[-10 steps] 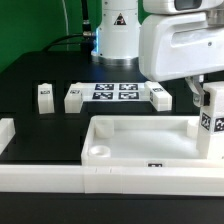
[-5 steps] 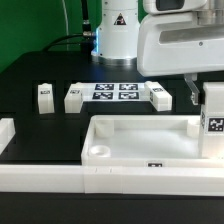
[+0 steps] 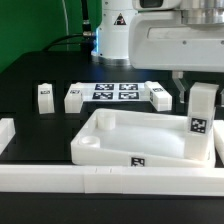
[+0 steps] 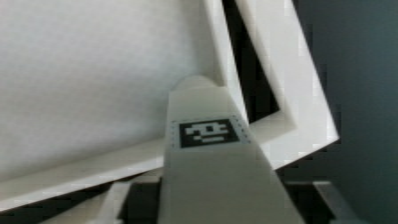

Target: Assemble desk

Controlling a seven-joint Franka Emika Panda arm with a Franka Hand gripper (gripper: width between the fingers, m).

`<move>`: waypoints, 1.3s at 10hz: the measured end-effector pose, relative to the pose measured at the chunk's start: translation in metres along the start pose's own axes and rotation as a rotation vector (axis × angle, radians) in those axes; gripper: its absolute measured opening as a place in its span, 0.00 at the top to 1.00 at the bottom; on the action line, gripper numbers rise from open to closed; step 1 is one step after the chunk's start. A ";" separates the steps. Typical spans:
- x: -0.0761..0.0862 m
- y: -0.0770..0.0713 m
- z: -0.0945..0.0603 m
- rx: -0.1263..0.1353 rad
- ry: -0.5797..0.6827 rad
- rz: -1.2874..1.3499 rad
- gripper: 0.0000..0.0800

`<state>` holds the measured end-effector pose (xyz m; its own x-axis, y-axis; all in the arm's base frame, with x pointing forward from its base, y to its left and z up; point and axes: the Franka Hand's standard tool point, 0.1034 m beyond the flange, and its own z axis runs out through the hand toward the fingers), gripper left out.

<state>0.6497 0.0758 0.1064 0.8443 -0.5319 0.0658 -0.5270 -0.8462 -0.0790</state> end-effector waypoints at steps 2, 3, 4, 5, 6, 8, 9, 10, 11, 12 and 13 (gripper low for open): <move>0.005 0.006 -0.001 -0.015 0.013 0.093 0.63; 0.007 0.008 -0.001 -0.018 0.016 0.098 0.63; 0.006 0.008 -0.001 -0.017 0.016 0.097 0.63; 0.006 0.007 -0.001 -0.017 0.015 0.096 0.39; 0.006 0.007 -0.001 -0.017 0.015 0.096 0.25; 0.000 0.005 -0.002 -0.019 0.013 0.074 0.21; -0.014 0.003 -0.005 -0.022 0.003 0.043 0.19; -0.028 0.001 -0.008 -0.024 -0.007 -0.030 0.19; -0.036 0.004 -0.010 -0.027 -0.016 -0.096 0.19; -0.041 0.007 -0.009 -0.027 -0.017 -0.128 0.19; -0.046 0.009 -0.008 -0.029 -0.021 -0.145 0.19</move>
Offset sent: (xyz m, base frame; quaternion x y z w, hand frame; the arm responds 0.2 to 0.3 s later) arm 0.0000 0.0000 0.0000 0.0000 0.0000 0.0000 1.0000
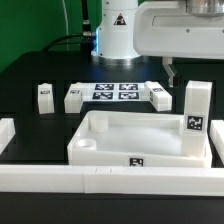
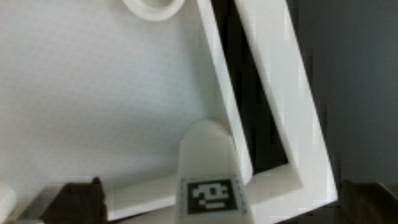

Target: Assemble desk

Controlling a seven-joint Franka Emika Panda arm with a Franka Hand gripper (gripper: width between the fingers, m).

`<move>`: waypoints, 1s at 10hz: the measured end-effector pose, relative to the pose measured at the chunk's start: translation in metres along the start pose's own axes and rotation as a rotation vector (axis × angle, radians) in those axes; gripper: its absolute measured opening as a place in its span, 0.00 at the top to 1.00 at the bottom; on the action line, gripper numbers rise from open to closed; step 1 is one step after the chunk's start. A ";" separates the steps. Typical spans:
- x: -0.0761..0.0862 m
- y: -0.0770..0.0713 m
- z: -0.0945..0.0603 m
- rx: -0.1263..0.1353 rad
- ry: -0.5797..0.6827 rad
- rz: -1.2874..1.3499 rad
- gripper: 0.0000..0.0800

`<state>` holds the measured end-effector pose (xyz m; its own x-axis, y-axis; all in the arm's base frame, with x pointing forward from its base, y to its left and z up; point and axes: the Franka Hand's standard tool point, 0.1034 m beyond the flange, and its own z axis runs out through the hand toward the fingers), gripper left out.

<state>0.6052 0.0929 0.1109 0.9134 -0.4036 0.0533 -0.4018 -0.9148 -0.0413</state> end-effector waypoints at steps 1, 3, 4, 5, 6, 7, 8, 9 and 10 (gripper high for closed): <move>0.000 0.000 0.000 0.001 0.000 0.002 0.19; 0.000 0.000 0.001 0.000 -0.001 0.002 0.19; 0.000 0.000 0.001 0.000 -0.002 0.002 0.19; 0.000 0.000 0.002 -0.001 -0.002 0.002 0.19; -0.002 0.000 0.002 -0.002 -0.003 -0.013 0.19; -0.014 -0.001 0.002 -0.005 -0.015 -0.089 0.19; -0.026 0.003 0.002 -0.008 -0.030 -0.187 0.19; -0.034 0.011 0.005 -0.015 -0.048 -0.279 0.19; -0.037 0.020 0.008 -0.015 -0.059 -0.314 0.19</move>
Offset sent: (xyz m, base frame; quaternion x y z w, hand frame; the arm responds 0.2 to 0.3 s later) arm 0.0000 0.0000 0.0000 0.0000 0.0000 0.0000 1.0000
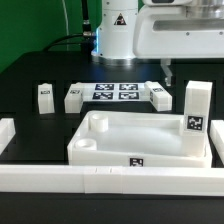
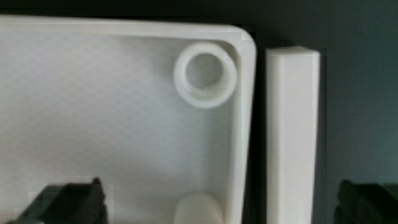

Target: Assemble desk

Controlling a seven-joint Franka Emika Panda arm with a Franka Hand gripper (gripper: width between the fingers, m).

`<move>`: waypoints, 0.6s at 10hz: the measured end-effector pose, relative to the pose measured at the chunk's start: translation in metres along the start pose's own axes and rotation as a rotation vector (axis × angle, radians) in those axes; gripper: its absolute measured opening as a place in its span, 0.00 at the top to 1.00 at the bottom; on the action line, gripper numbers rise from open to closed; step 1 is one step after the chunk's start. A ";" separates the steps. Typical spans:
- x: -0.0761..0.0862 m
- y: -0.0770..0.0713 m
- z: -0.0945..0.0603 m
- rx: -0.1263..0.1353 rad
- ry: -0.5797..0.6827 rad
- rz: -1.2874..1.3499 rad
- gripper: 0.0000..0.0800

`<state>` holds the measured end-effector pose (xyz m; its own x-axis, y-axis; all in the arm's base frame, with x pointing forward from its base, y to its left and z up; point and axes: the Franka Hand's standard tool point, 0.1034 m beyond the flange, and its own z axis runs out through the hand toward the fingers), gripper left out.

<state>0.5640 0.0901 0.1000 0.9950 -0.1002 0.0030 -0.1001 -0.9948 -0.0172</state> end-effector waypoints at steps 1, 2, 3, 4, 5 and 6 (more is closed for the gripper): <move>0.001 0.007 0.000 0.003 -0.002 0.008 0.19; 0.001 0.006 0.000 0.004 -0.001 0.010 0.19; 0.001 0.006 0.001 0.003 -0.002 0.008 0.19; 0.001 0.006 0.001 0.003 -0.002 0.009 0.19; 0.000 0.006 0.001 0.003 -0.002 0.008 0.19; -0.005 0.007 0.001 0.004 0.008 -0.022 0.19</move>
Offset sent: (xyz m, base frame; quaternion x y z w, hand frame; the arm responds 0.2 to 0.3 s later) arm 0.0000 0.0000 0.0000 0.0000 0.0000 0.0000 1.0000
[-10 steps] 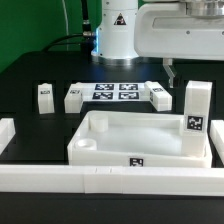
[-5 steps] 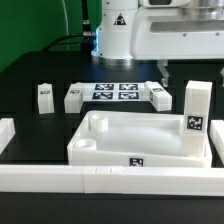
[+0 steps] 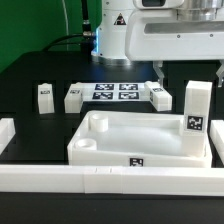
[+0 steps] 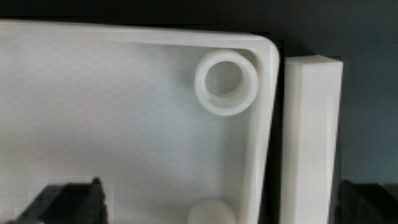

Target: Assemble desk

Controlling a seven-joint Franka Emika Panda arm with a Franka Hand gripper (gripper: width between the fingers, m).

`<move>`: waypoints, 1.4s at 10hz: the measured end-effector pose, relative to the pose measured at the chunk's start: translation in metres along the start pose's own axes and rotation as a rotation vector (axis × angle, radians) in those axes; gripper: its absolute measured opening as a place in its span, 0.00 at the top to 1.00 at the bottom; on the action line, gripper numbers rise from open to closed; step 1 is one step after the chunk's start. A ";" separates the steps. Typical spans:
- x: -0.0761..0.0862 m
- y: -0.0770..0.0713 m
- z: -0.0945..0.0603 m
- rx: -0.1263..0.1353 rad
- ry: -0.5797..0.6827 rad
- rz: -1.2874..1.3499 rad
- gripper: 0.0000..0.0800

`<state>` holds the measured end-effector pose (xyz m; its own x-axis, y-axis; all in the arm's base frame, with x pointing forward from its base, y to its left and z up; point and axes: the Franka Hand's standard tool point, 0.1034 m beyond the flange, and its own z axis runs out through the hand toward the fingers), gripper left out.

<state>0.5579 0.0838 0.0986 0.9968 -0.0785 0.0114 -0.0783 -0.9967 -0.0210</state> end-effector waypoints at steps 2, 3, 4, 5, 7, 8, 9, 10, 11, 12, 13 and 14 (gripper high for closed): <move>-0.043 0.008 0.015 0.000 0.030 -0.049 0.19; -0.057 0.014 0.024 -0.002 0.021 -0.054 0.19; -0.062 0.019 0.028 -0.002 0.013 -0.047 0.19; -0.060 0.017 0.026 -0.001 0.014 -0.049 0.19; -0.061 0.017 0.027 -0.001 -0.001 -0.049 0.19; -0.062 0.017 0.027 -0.002 -0.004 -0.050 0.19; -0.069 0.019 0.028 -0.005 -0.082 -0.076 0.19; -0.076 0.016 0.029 -0.022 -0.111 -0.114 0.19; -0.089 0.014 0.034 -0.055 -0.167 -0.178 0.19; -0.096 0.013 0.038 -0.080 -0.198 -0.225 0.19; -0.103 0.015 0.040 -0.090 -0.272 -0.228 0.19; -0.101 0.016 0.038 -0.102 -0.346 -0.222 0.19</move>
Offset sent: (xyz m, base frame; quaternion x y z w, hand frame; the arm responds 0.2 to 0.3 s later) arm -0.0364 -0.0106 -0.0226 0.0496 0.0045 0.0195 0.9986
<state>0.4561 0.0771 0.0587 0.9340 0.1325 -0.3318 0.1553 -0.9869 0.0432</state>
